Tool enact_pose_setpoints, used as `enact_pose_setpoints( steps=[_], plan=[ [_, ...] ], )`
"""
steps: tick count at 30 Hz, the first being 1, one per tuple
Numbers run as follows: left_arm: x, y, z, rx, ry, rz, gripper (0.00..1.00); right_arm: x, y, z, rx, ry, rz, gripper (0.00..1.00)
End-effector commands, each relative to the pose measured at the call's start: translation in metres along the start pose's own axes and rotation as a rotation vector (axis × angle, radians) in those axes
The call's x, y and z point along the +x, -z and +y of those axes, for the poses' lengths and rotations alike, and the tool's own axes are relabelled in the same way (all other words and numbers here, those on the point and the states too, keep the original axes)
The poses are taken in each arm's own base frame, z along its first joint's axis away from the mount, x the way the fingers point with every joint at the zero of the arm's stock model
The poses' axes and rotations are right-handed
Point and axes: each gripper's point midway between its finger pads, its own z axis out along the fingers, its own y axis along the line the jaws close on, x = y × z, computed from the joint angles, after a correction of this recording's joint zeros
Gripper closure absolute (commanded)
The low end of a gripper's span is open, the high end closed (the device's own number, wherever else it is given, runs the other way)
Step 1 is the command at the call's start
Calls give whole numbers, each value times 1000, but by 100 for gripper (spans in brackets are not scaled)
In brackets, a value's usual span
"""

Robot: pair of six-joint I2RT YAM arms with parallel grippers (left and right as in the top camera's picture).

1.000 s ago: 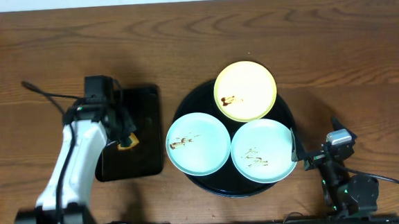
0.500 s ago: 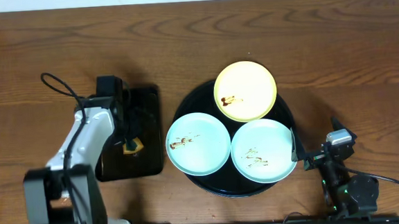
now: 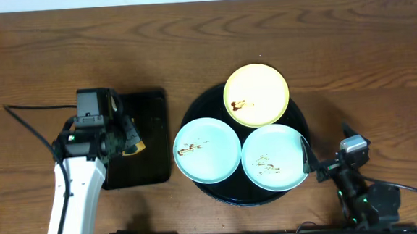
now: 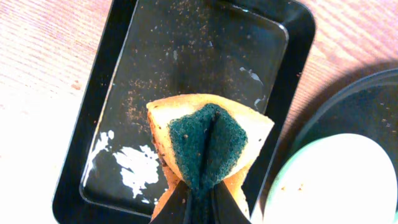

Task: Clean dirty plates on tray and stack at the side
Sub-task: 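Reach the right gripper to the rim of the lower-right blue plate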

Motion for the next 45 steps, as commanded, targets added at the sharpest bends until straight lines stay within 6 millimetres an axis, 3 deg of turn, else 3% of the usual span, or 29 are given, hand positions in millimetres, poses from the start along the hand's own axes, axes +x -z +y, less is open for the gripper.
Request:
enact_pose_setpoints(
  steps=[1, 5, 9, 13, 16, 20, 23, 27, 31, 35, 42, 45],
  plan=[
    [-1, 7, -3, 11, 6, -8, 93, -48, 18, 7, -12, -14, -25, 1],
    [3, 5, -3, 15, 6, 15, 93, -61, 27, 10, -10, -53, 112, 1],
    [3, 5, -4, 21, 5, 16, 93, -54, 21, 23, -86, -172, 317, 1],
    [3, 5, -4, 20, 2, 20, 93, -26, 5, 29, -88, -449, 558, 1],
    [4, 4, -4, 20, 2, 20, 93, 8, -9, 37, -91, -641, 770, 1],
    [5, 5, -12, 64, -20, 32, 93, 48, -22, 49, -181, -645, 973, 1],
    [7, 5, -15, 71, -37, 36, 93, 62, -28, 56, -228, -616, 1054, 1],
    [13, 5, -28, 92, -95, 41, 93, 58, -29, 72, -295, -537, 1129, 1],
    [17, 6, -46, 123, -156, 33, 93, 37, -31, 78, -273, -375, 1130, 1],
    [21, 5, -58, 143, -195, 33, 93, 18, -39, 98, -367, -225, 1066, 1],
    [34, -9, -71, 144, -254, 93, 93, 10, -50, 105, -352, -307, 1028, 1],
    [40, -12, -90, 213, -309, 113, 93, 6, -52, 110, -363, -350, 1019, 1]
  ],
)
